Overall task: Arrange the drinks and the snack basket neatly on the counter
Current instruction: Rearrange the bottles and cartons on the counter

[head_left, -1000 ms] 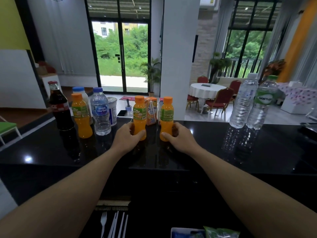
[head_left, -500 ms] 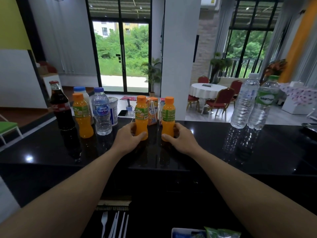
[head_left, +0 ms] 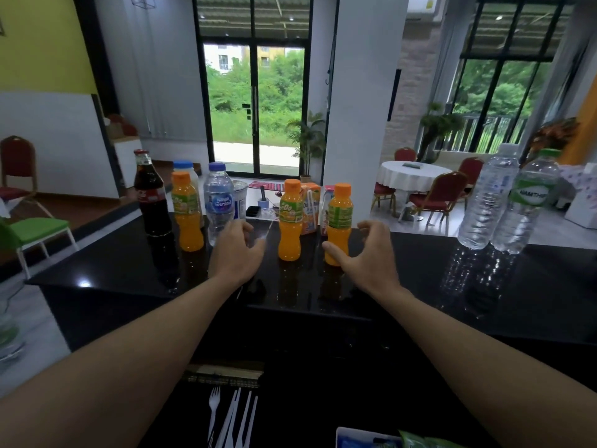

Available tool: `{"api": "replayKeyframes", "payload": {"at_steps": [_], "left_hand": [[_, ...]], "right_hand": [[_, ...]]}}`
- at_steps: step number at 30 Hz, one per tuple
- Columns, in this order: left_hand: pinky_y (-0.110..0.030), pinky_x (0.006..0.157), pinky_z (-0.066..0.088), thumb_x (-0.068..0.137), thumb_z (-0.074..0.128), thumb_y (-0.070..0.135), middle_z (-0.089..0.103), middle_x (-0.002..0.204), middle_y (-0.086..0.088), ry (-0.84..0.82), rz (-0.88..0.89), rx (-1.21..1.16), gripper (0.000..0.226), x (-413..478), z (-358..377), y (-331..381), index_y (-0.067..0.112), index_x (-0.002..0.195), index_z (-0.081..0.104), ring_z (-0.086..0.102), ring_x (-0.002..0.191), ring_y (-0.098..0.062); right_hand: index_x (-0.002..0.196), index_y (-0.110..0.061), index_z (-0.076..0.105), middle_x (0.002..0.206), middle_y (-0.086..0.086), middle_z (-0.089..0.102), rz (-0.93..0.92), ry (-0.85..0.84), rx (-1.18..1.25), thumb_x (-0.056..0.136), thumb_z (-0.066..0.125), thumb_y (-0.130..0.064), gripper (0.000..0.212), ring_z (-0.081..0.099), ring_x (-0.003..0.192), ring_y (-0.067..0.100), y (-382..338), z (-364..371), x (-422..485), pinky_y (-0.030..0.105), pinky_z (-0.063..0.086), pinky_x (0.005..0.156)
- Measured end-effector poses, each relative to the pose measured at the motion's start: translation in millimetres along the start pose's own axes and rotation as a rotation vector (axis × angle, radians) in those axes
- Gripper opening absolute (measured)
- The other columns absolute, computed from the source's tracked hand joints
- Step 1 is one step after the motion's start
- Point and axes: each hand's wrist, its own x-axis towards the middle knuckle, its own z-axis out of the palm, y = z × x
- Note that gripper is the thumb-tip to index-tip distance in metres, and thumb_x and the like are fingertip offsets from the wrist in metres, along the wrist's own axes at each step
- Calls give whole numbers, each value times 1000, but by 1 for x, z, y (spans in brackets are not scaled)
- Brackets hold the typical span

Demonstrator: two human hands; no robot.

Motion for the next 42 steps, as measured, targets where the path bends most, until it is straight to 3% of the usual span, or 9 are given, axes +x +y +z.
{"api": "replayKeyframes", "payload": {"at_steps": [3, 7, 11, 14, 17, 20, 28, 37, 42], "left_hand": [[-32, 78, 42, 84, 67, 26, 47, 107, 2, 143, 4, 93, 29, -1, -18, -12, 23, 104, 46, 47, 95, -15], [-35, 87, 43, 85, 69, 31, 45, 119, -8, 203, -2, 196, 48, 8, -34, -16, 11, 121, 44, 45, 103, -20], [-30, 87, 39, 86, 71, 28, 42, 129, -13, 207, -3, 189, 59, 19, -39, -12, 7, 131, 38, 45, 111, -23], [-29, 98, 33, 87, 72, 27, 39, 137, -15, 179, -25, 138, 70, 27, -35, -9, 5, 139, 31, 41, 124, -28], [-26, 100, 28, 88, 72, 28, 38, 141, -15, 225, -57, 133, 79, 31, -26, -7, 3, 145, 25, 39, 129, -28], [-29, 94, 35, 87, 73, 30, 38, 141, -17, 301, -90, 155, 81, 35, -19, -4, 5, 147, 25, 44, 124, -28], [-26, 82, 29, 90, 70, 38, 45, 132, -12, 393, -215, 202, 56, 46, -14, 2, 9, 131, 45, 48, 113, -23], [-30, 73, 42, 88, 71, 37, 60, 111, -6, 294, -157, 23, 42, 40, -23, -5, 14, 116, 48, 58, 95, -19], [-38, 81, 54, 88, 72, 38, 61, 109, -5, 237, -80, -11, 43, 30, -29, -8, 15, 115, 48, 62, 95, -21]], "right_hand": [[106, -24, 45, 99, -7, 45, -265, 47, -7, 78, 70, -67, 57, 44, 83, 6, -10, -2, -9, 13, 40, 70], [105, -31, 55, 100, -16, 53, -441, -365, 6, 86, 69, -61, 38, 53, 91, 2, -26, 5, -16, 24, 50, 75], [132, -32, 59, 132, -14, 58, -398, -761, -13, 90, 59, -67, 55, 50, 121, 2, -36, 17, -14, 29, 46, 102], [144, -33, 53, 150, -15, 49, -376, -884, -42, 94, 54, -65, 59, 39, 137, -1, -35, 21, -11, 24, 31, 110], [147, -34, 51, 155, -17, 43, -348, -916, -48, 96, 53, -62, 58, 33, 140, -4, -31, 23, -9, 21, 24, 110], [149, -36, 47, 157, -18, 39, -336, -944, -56, 97, 52, -62, 59, 29, 144, -3, -29, 24, -9, 21, 19, 113], [154, -35, 40, 160, -20, 32, -320, -1006, -72, 99, 48, -61, 62, 16, 150, -2, -29, 23, -8, 25, 12, 115], [156, -32, 35, 162, -19, 29, -363, -1011, -119, 102, 41, -61, 62, 13, 150, -3, -31, 22, -9, 26, 10, 116], [156, -32, 36, 161, -18, 31, -369, -998, -136, 101, 40, -63, 63, 16, 150, -2, -33, 22, -10, 27, 12, 117]]}}
